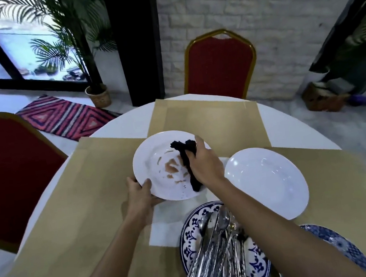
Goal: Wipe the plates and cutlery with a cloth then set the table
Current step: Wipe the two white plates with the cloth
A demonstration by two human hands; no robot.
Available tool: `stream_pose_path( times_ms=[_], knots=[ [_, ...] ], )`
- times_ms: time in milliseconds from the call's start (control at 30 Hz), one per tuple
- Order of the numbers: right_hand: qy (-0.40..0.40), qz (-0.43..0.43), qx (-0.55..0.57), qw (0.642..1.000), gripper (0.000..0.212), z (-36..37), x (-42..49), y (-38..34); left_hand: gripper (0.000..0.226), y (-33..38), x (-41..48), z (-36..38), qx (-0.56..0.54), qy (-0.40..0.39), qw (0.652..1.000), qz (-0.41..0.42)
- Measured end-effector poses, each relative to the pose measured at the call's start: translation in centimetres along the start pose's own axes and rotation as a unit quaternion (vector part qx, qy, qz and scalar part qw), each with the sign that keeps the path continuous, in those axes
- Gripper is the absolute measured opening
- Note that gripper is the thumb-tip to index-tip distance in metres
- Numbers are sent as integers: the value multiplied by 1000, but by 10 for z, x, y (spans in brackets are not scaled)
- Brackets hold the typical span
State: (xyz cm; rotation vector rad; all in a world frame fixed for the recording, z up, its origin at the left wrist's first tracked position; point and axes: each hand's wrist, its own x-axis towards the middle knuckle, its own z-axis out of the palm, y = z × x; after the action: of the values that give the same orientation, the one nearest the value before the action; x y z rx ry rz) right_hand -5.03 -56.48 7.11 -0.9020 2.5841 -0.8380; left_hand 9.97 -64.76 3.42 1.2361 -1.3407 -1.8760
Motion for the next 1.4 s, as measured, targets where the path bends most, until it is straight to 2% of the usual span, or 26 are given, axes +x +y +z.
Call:
stream_pose_path(
  times_ms=[233,333,433,600,733,867,967,1100,1167,1300,1400],
  knots=[
    [111,-77,-41,990,37,-67,-34,-28,10,52,-60,7,-19,-72,997,23],
    [172,-122,-73,975,39,-100,-60,-29,8,66,-95,13,-39,-105,993,30],
    [188,-150,-139,961,48,-126,-90,-24,12,74,-129,22,-60,-140,988,21],
    [106,-152,-217,959,66,-141,-141,-6,30,72,-174,43,-81,-160,984,5],
    [3,-167,-264,950,56,-145,-169,17,51,58,-198,51,-88,-203,975,-10],
    [-122,-201,-259,937,61,-150,-190,36,44,50,-221,59,-97,-200,975,-13],
    [-158,-225,-290,917,53,-156,-211,49,35,50,-238,59,-91,-183,979,-2],
    [-119,-230,-333,907,51,-168,-227,66,31,47,-247,58,-89,-154,984,28],
    [-79,-191,-378,903,55,-178,-225,74,30,48,-250,60,-69,-147,986,49],
    [68,-131,-377,914,55,-184,-213,76,28,51,-254,68,-46,-170,982,65],
    [66,-122,-353,925,55,-178,-204,63,28,50,-256,75,-40,-186,980,54]
  ],
)
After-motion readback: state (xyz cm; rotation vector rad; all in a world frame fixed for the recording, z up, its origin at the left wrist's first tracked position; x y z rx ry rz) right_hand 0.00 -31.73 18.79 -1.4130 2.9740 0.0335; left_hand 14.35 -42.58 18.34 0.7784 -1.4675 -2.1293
